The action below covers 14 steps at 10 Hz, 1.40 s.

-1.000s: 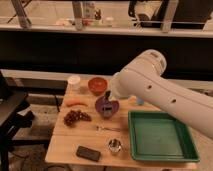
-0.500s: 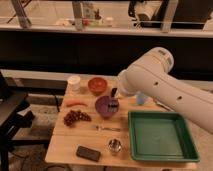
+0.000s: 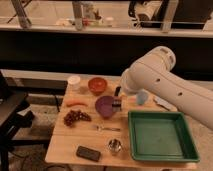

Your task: Place brush in plastic cup

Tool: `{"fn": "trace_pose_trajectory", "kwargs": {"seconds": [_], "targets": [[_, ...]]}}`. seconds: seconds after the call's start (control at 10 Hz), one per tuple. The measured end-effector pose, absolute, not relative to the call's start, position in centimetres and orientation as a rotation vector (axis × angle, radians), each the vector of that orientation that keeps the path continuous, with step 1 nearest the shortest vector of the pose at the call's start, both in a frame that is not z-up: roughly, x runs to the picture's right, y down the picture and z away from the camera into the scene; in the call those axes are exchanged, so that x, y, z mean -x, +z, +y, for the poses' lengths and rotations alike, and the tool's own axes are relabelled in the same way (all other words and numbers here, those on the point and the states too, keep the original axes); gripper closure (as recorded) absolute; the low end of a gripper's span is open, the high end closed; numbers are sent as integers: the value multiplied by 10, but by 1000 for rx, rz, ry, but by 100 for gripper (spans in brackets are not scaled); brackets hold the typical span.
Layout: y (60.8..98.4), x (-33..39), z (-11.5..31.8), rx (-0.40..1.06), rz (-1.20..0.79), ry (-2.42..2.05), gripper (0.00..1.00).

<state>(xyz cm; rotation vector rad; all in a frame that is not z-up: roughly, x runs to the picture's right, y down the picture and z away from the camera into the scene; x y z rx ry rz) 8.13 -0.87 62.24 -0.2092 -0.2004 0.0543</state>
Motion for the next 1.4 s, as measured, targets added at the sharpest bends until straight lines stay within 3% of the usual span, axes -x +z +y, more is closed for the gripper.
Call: {"fn": "trace_pose_trajectory", "kwargs": {"seconds": [1.4], "targets": [[661, -129, -63, 214, -94, 63, 100]]}}
